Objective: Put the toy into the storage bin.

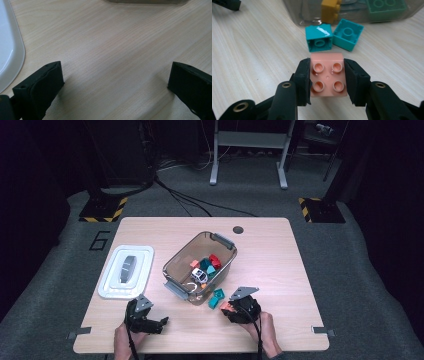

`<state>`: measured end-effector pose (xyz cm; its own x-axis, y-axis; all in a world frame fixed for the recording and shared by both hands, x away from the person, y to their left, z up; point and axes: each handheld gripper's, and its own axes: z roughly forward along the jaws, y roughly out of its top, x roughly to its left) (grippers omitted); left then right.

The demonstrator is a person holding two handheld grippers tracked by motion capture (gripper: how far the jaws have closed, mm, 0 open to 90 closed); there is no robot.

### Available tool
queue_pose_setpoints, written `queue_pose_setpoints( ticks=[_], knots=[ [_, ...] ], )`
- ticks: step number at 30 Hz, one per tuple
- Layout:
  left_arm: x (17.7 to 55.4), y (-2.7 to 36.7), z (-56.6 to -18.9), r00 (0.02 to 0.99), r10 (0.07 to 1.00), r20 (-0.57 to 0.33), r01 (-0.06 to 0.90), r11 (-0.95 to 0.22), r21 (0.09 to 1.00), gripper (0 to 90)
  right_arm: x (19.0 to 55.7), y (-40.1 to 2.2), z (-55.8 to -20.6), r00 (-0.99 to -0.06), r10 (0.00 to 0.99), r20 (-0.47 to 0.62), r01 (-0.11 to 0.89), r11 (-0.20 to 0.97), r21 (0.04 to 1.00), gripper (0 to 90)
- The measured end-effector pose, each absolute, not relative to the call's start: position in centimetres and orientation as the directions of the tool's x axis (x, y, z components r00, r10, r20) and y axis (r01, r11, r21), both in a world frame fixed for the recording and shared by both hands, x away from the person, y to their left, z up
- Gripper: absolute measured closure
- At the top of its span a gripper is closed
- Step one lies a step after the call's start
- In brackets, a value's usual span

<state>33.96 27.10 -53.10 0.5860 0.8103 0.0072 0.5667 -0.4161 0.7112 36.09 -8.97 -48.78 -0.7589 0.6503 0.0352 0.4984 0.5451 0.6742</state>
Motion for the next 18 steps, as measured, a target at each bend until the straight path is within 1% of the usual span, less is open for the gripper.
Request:
queue_pose_setpoints(
  ticks=[18],
  knots=[
    [34.0,27.1,-53.1,0.586,0.81,0.007,0.567,-0.416,0.711,0.0,38.6,-11.9,-47.6,-0.679,0.733,0.042,0.553,0.473,0.686,58.6]
  ],
)
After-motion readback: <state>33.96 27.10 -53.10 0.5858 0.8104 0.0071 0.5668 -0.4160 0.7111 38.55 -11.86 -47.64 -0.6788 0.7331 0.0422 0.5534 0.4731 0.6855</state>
